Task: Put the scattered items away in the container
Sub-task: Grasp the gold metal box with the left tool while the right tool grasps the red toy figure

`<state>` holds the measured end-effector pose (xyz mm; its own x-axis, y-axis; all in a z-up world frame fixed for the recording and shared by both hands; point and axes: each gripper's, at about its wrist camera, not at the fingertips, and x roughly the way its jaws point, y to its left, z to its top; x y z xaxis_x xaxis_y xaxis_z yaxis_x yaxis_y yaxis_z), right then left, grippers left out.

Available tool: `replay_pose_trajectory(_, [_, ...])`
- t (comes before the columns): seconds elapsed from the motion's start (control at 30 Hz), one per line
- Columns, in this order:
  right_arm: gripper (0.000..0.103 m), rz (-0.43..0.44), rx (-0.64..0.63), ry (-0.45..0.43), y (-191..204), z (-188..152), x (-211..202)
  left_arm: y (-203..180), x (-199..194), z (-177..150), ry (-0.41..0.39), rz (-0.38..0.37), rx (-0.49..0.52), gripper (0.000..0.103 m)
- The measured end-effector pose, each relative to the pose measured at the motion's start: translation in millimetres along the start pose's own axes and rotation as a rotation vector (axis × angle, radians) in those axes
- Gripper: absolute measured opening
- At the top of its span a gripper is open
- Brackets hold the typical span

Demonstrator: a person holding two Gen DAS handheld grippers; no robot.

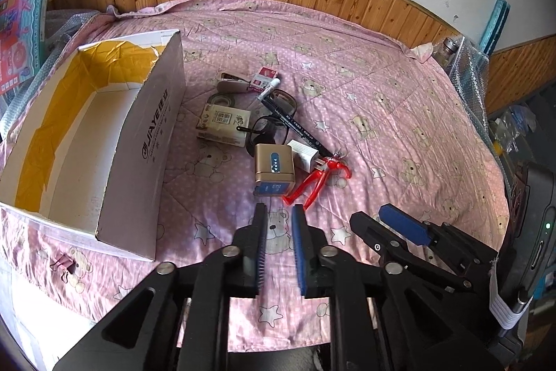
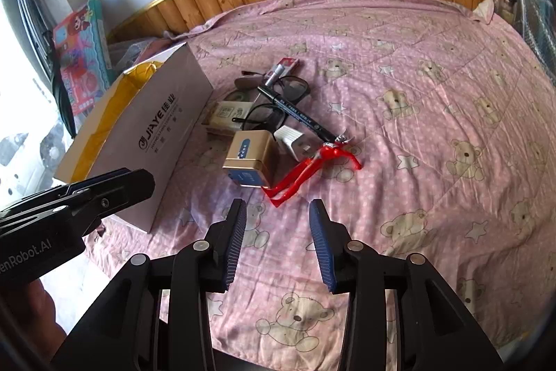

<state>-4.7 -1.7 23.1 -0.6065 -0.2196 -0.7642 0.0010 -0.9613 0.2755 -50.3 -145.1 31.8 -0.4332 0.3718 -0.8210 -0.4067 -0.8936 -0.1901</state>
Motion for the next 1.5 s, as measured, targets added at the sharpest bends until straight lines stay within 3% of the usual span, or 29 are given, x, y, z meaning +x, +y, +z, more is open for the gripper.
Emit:
replay_pose_trajectory(0.17, [0.044,0.03,0.041,0.033,-6.2,1.5,13.9,5.6,10.3,3.4,0.012,0.001,-0.011,0.047])
replay_pose_trajectory(0.3, [0.044,0.049,0.058,0.057,-8.0,4.8,26.1,10.3,19.4,10.0,0.02,0.01,-0.006,0.05])
replay_pose_trajectory(0.6, [0.044,0.066,0.09,0.09,-12.9,23.0,49.8,30.2,47.1,23.8,0.063,0.015,-0.032,0.052])
replay_pose_trajectory(0.83, [0.045,0.056,0.118,0.111,-22.0,29.8,63.4,42.7,67.4,28.0,0.093,-0.024,-0.073,0.053])
replay_pose_trajectory(1.37, [0.045,0.041,0.138,0.189,-48.2,32.5,111.2,30.8,106.0,41.5,0.136,-0.036,-0.044,0.055])
replay_pose_trajectory(1.5, [0.039,0.025,0.143,0.192,-59.3,33.3,110.6,30.5,112.1,43.1,0.144,-0.035,-0.045,0.055])
